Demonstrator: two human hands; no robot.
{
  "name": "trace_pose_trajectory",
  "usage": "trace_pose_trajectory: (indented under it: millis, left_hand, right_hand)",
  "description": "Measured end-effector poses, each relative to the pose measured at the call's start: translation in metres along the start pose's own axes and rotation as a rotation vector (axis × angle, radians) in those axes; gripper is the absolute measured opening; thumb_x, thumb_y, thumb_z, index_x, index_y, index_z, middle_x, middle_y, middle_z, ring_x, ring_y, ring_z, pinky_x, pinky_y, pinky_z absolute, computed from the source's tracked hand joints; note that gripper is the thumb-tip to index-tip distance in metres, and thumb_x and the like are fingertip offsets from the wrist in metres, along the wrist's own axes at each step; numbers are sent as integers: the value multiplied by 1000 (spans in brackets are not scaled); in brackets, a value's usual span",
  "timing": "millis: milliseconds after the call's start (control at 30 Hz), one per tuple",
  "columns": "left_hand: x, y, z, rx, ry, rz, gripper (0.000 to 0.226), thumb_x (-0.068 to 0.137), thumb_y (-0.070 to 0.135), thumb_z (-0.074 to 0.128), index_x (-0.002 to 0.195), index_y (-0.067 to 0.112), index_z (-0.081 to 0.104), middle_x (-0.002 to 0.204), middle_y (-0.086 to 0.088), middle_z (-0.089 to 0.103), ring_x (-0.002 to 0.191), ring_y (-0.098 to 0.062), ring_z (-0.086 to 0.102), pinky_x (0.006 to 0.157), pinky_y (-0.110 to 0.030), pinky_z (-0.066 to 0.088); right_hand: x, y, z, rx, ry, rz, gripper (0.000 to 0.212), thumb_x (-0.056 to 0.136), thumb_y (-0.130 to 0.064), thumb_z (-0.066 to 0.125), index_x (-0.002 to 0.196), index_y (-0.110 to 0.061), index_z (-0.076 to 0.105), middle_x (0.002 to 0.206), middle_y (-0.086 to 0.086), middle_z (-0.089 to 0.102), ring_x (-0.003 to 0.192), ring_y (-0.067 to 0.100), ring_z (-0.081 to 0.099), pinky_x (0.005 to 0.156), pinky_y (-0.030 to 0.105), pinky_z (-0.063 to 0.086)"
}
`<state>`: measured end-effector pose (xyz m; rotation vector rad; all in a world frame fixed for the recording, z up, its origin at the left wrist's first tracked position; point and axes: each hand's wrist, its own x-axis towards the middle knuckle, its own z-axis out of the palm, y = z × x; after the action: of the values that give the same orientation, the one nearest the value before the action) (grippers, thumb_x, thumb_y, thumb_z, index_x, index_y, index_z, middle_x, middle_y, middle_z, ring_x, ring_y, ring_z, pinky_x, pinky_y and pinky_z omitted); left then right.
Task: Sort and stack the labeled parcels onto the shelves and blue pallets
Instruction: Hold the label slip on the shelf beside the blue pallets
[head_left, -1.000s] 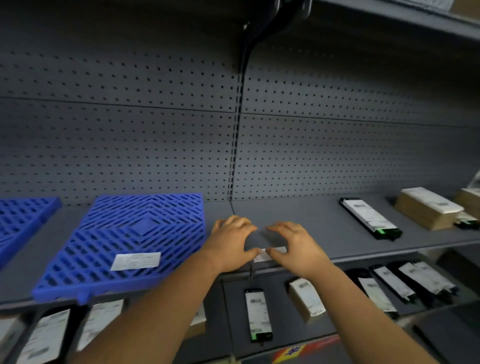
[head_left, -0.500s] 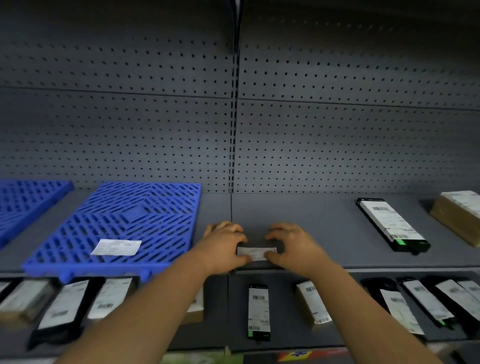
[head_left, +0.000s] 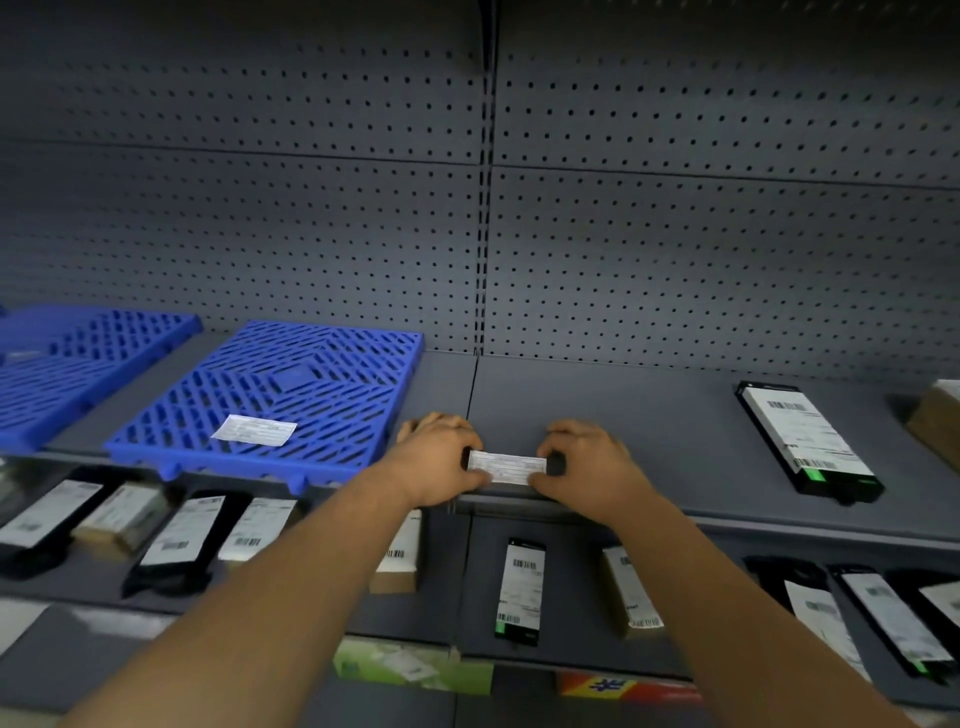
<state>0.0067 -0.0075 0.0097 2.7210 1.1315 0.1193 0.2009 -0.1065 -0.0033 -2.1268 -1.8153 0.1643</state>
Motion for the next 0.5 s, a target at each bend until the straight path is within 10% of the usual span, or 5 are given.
trace_pose_trajectory:
  millis: [500]
  left_hand:
    - [4, -6, -3, -82, 86, 25, 14, 94, 31, 54, 103, 29, 64, 126, 12, 53, 126, -11, 36, 107, -36, 22]
  right_hand:
    - [0, -2, 1, 64, 34, -5, 23, 86, -35, 68, 104, -22, 68, 138, -5, 50, 129, 13, 40, 109, 34, 32]
